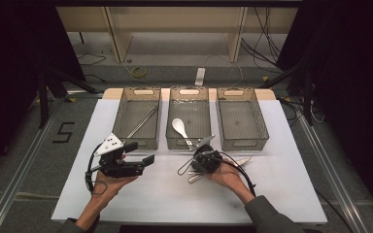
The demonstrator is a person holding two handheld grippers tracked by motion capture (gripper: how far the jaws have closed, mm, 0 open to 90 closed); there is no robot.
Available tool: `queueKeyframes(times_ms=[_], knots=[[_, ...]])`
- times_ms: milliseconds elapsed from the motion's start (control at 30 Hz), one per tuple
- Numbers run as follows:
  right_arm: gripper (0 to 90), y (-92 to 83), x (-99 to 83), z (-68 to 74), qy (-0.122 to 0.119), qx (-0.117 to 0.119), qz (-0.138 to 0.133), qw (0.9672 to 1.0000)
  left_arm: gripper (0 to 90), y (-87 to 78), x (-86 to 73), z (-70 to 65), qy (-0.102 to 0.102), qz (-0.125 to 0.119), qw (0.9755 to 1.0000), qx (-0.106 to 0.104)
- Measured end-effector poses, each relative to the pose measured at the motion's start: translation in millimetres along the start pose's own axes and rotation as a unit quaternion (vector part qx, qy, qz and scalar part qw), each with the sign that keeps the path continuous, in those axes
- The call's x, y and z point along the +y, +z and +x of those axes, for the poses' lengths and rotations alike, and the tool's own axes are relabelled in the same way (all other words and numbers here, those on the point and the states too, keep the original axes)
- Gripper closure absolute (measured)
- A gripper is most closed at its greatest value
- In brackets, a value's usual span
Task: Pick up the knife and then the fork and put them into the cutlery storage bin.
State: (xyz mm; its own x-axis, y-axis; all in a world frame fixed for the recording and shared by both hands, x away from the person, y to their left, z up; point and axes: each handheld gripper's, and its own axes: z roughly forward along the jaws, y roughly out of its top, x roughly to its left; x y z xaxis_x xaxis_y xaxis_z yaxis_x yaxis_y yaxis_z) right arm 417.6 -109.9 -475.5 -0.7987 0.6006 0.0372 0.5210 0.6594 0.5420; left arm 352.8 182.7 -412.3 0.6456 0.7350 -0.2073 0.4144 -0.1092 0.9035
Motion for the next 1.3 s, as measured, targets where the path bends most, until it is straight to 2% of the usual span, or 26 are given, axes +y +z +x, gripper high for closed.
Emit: queueKeyframes(times_ms=[100,233,333,400,433,533,600,667,833,1167,1300], knots=[[90.0,-1.5,-1.3,2.7,0.002,0.004,0.004,1.0000,15.7,0.0,-0.1,0.1,-0.003,-0.002,1.0000,0.001],[90.0,-5.1,-3.6,5.2,0.004,0.007,-0.004,1.0000,15.7,-0.1,-0.2,0.2,-0.003,-0.002,1.0000,0.001],[90.0,-8.2,-6.6,9.0,0.007,0.043,0.007,0.9990,15.7,-0.2,-0.1,0.3,-0.003,-0.003,1.0000,0.000],[90.0,-8.3,-8.9,17.8,-0.015,0.018,0.009,0.9997,15.8,-0.3,0.3,-0.4,-0.002,-0.003,1.0000,0.000],[90.0,-8.7,-8.6,19.0,-0.023,0.015,0.011,0.9996,15.8,-0.6,0.1,-0.6,0.001,-0.001,1.0000,0.000],[90.0,-8.1,-7.9,16.1,-0.006,0.021,0.001,0.9998,15.7,0.0,-0.1,-0.1,0.000,0.000,1.0000,-0.001],[90.0,-8.8,-6.7,16.9,-0.014,-0.008,-0.010,0.9998,15.8,0.0,0.1,-0.4,0.001,0.000,1.0000,-0.001],[90.0,-7.4,-6.2,12.4,-0.001,-0.007,-0.014,0.9999,15.7,-0.1,0.0,-0.3,0.001,0.000,1.0000,-0.001],[90.0,-1.9,-4.9,7.8,0.010,-0.010,-0.015,0.9998,15.7,0.5,0.0,-0.8,0.002,0.001,1.0000,-0.001],[90.0,-0.8,-3.5,7.5,0.017,-0.006,-0.004,0.9998,15.7,1.7,-0.5,-0.5,0.001,0.003,1.0000,0.000],[90.0,-2.1,-3.5,5.8,0.019,0.014,0.007,0.9997,15.7,1.6,-0.7,-0.2,0.001,0.004,1.0000,0.000]])
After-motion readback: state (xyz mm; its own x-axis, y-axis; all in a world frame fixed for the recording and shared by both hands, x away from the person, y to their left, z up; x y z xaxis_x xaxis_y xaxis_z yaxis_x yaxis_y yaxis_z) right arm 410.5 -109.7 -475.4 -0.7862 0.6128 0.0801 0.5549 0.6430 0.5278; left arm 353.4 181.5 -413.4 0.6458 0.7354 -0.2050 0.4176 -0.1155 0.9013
